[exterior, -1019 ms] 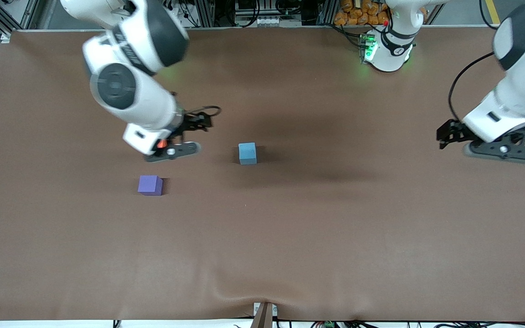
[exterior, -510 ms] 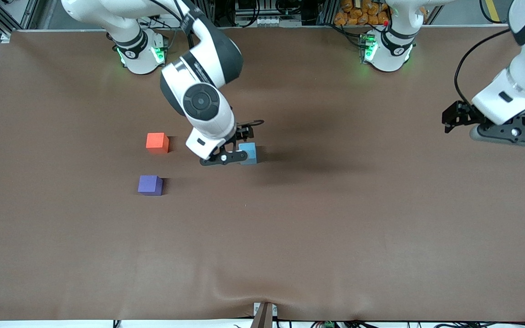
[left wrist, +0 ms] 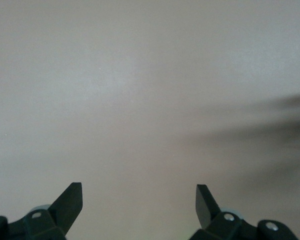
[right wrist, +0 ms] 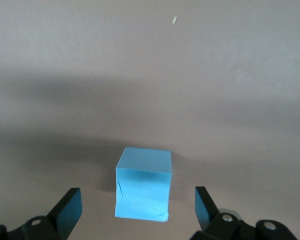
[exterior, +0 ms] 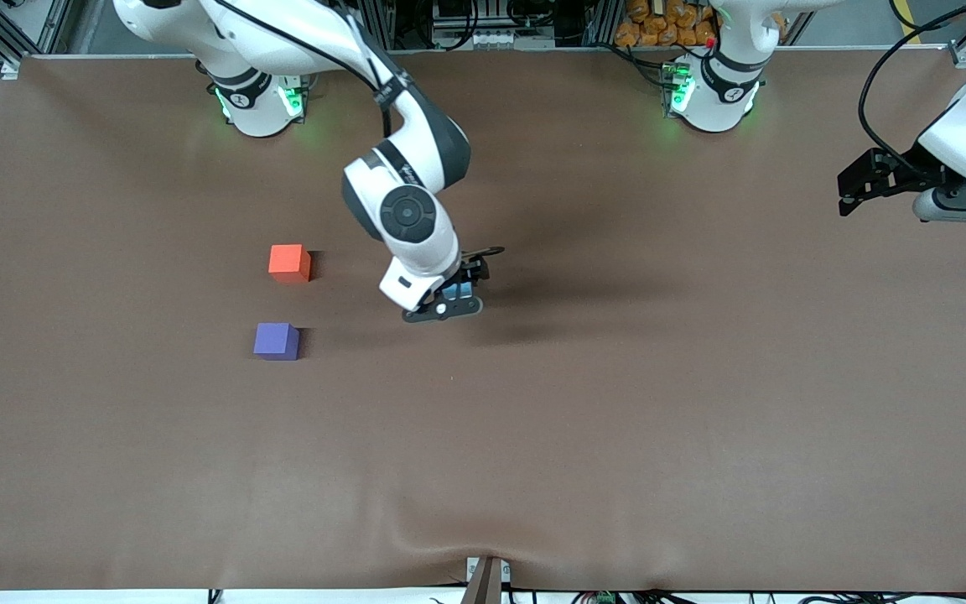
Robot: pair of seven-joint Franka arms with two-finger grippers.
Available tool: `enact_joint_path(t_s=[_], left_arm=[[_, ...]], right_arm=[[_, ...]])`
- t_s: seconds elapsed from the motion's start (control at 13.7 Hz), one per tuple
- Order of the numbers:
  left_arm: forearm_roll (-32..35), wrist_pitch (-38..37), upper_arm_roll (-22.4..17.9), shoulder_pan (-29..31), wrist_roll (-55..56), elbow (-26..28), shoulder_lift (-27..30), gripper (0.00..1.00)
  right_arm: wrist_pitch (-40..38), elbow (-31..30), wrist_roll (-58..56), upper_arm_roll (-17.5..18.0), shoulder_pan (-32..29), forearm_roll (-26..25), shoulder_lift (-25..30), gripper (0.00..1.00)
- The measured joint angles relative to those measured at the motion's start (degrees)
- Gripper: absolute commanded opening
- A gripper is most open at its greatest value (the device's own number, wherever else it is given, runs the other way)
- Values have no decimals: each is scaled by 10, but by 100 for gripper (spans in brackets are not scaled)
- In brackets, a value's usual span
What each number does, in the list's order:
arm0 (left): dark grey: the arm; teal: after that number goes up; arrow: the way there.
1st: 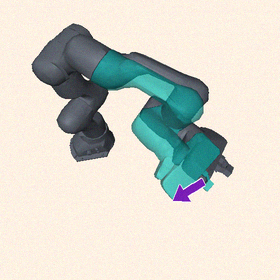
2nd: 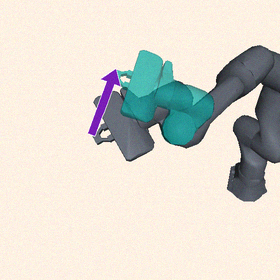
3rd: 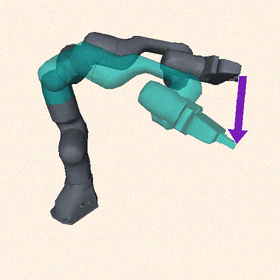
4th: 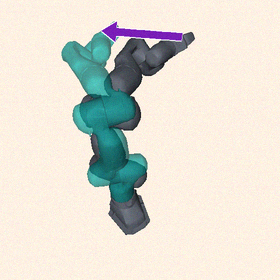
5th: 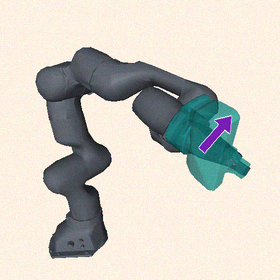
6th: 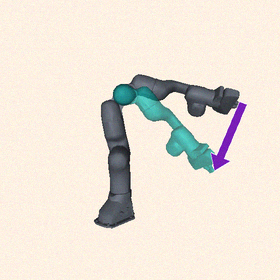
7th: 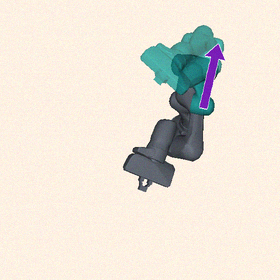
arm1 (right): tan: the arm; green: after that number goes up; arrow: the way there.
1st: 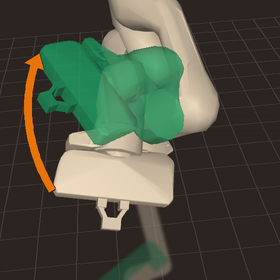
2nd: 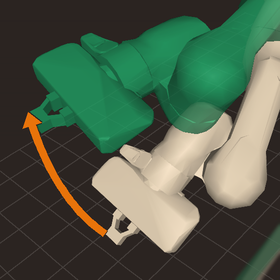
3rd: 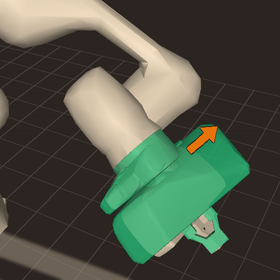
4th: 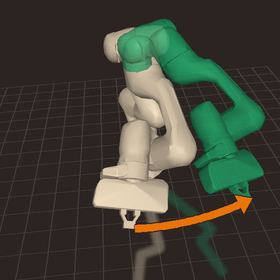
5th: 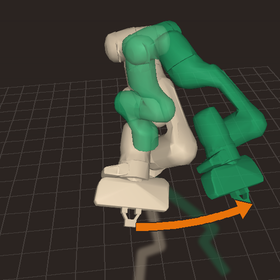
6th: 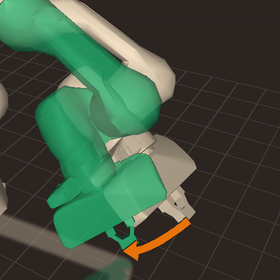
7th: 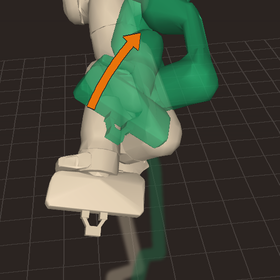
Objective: Place blue block between orange and purple blocks
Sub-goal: 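Lower the right gripper over the blue cube and close on it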
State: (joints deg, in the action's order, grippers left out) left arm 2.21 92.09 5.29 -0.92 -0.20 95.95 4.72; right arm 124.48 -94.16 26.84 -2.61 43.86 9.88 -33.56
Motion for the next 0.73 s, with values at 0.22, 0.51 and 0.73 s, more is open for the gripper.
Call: enact_joint_path(t_s=[0.22,0.51,0.73], left_arm=[[-1,-6,-13,-19,6,-6,0,100],[-13,-46,-15,-20,6,-32,0,100],[-19,-48,-19,-19,7,-36,0,100]], right_arm=[[20,-28,0,-1,10,0,0,100],[20,-28,0,-3,10,0,1,100],[24,-31,3,-3,12,0,1,100]])
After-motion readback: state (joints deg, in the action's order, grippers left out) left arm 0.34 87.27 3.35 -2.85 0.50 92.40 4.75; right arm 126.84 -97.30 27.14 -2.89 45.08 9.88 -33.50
